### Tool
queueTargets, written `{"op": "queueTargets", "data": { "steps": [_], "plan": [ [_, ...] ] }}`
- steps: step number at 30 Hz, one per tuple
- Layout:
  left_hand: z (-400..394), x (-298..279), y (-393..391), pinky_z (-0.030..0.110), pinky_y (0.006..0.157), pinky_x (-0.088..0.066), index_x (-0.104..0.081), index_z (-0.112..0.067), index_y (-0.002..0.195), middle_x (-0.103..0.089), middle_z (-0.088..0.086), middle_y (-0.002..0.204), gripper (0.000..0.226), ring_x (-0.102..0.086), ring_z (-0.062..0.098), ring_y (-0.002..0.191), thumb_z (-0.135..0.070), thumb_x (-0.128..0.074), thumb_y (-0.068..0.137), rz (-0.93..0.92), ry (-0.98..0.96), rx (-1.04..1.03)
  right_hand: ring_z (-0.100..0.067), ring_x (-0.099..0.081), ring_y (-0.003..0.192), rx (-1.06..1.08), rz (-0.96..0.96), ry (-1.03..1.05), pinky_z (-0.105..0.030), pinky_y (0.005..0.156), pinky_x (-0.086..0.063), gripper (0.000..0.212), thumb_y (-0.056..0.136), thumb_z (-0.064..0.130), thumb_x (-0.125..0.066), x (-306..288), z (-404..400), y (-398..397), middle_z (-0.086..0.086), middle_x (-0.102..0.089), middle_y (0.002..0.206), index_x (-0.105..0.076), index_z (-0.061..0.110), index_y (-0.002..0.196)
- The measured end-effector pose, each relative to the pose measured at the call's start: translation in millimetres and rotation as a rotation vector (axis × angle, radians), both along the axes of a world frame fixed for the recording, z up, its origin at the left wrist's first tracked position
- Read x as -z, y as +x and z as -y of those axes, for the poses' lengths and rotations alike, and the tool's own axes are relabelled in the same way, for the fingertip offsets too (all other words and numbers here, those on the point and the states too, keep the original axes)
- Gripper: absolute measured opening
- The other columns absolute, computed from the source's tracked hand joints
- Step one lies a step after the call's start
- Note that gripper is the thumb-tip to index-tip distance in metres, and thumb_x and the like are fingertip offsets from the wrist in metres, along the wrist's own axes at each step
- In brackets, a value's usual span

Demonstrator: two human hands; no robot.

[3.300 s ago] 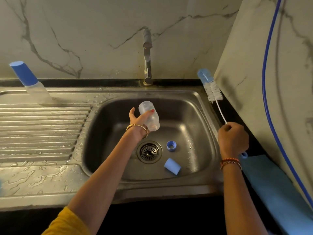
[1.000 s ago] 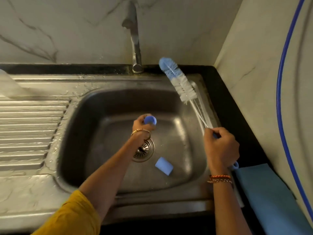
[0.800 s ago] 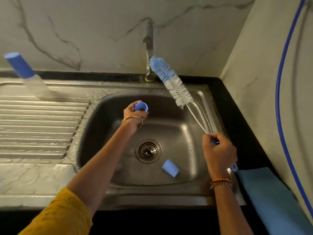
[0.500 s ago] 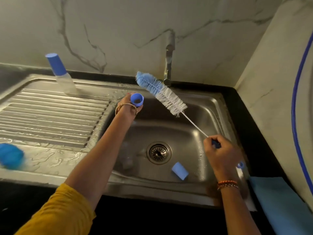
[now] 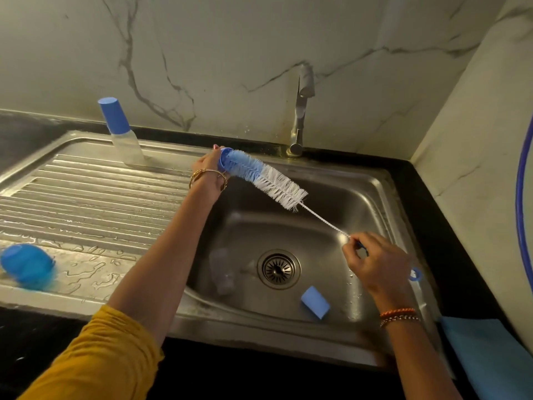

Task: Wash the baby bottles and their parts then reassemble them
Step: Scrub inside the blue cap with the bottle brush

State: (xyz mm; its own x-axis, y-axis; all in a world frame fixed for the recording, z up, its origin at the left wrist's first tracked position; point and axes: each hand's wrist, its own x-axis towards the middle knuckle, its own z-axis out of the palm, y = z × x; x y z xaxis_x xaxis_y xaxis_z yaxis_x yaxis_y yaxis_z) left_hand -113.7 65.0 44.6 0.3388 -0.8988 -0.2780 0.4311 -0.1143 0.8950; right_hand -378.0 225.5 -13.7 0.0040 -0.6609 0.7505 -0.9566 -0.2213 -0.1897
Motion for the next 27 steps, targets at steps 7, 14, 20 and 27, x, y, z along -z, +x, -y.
{"op": "queueTargets", "data": {
  "steps": [7,14,20,27],
  "plan": [
    [2.4,-1.2,5.5,0.024,0.071,-0.056,-0.061,0.003,0.111,-0.061,0.007,0.090,0.025,-0.061,0.019,0.091,-0.010,-0.058,0.090,0.061,-0.163,-0.043,-0.001,-0.050,0.044,-0.206,0.560,0.629,-0.016,0.049,-0.037,0.021,0.084,0.005,-0.058,-18.8,7.4,10.6,0.014,-0.057,0.046,-0.072,0.013,0.070],
    [5.6,4.9,8.7,0.026,0.075,-0.054,-0.061,0.003,0.109,-0.059,0.010,0.097,0.023,-0.058,0.020,0.094,-0.010,-0.055,0.092,0.174,-0.228,-0.038,0.000,-0.036,0.036,-0.281,0.833,0.943,-0.012,0.039,-0.029,0.022,0.088,0.003,-0.054,-39.4,12.9,-4.0,0.007,-0.047,0.043,-0.070,0.007,0.073],
    [13.6,15.0,13.4,0.022,0.075,-0.052,-0.062,0.000,0.113,-0.061,0.010,0.105,0.029,-0.060,0.021,0.096,-0.020,-0.056,0.092,0.428,-0.197,0.004,-0.020,-0.066,0.064,-0.009,0.246,0.383,-0.027,0.058,-0.051,0.017,0.083,0.019,-0.059,-26.5,16.4,1.6,0.001,-0.071,0.070,-0.075,0.014,0.083],
    [5.8,15.3,10.4,0.017,0.068,-0.052,-0.060,-0.002,0.108,-0.058,0.001,0.088,0.018,-0.057,0.012,0.085,-0.009,-0.053,0.092,0.209,-0.227,-0.014,-0.010,-0.050,0.050,-0.025,0.330,0.687,-0.021,0.050,-0.033,0.021,0.091,0.016,-0.053,-40.7,15.0,19.3,0.007,-0.055,0.054,-0.068,0.020,0.076]
  ]
}}
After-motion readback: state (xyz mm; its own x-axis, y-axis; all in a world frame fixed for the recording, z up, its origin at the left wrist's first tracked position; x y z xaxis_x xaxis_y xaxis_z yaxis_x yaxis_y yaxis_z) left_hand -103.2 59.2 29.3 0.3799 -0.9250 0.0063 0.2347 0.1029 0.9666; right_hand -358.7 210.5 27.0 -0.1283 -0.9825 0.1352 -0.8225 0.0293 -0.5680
